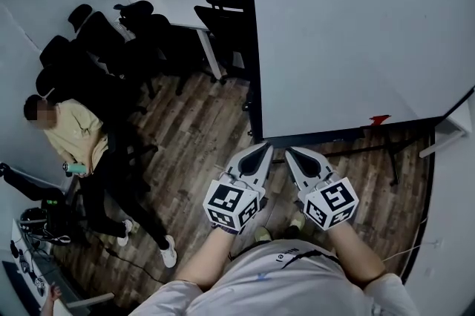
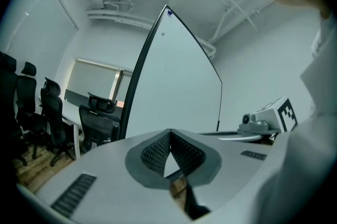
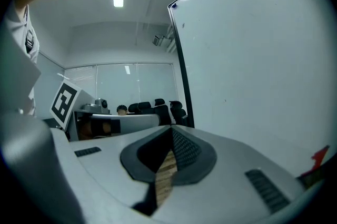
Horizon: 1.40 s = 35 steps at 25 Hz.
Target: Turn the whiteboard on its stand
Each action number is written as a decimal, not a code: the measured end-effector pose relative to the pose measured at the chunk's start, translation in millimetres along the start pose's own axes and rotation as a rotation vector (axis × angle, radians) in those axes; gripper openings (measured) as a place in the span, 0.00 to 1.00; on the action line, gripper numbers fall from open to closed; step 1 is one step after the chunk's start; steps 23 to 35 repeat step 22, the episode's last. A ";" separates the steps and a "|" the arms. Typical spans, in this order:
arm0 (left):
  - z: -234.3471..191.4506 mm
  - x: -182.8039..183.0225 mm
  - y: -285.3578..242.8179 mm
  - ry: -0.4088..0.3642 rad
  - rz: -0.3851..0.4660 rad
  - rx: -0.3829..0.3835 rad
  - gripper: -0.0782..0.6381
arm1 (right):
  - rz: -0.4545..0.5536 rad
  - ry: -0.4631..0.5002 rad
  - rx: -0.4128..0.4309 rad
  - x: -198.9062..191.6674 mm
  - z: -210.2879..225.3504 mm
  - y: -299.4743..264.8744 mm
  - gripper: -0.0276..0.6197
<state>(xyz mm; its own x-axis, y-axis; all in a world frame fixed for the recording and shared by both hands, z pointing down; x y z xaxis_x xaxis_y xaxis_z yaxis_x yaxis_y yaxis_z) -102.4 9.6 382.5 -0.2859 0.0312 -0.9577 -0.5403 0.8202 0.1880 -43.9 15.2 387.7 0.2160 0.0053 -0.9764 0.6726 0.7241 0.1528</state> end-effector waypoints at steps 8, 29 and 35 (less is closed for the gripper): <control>3.2 2.2 -2.0 -0.009 0.003 0.001 0.12 | 0.003 0.002 -0.001 2.8 0.8 -0.2 0.06; 5.1 -3.7 -5.8 0.005 -0.001 0.003 0.12 | -0.011 0.004 0.003 1.2 3.2 -1.6 0.06; 5.1 -3.7 -5.8 0.005 -0.001 0.003 0.12 | -0.011 0.004 0.003 1.2 3.2 -1.6 0.06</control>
Point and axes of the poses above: the fingertips, and each gripper's own axes: y backward along the fingers, z to its right, x out of its top, the point moved 1 cm from there along y, backward along the fingers, and after that the axes turned 15 degrees about z, right-handed, at the moved point
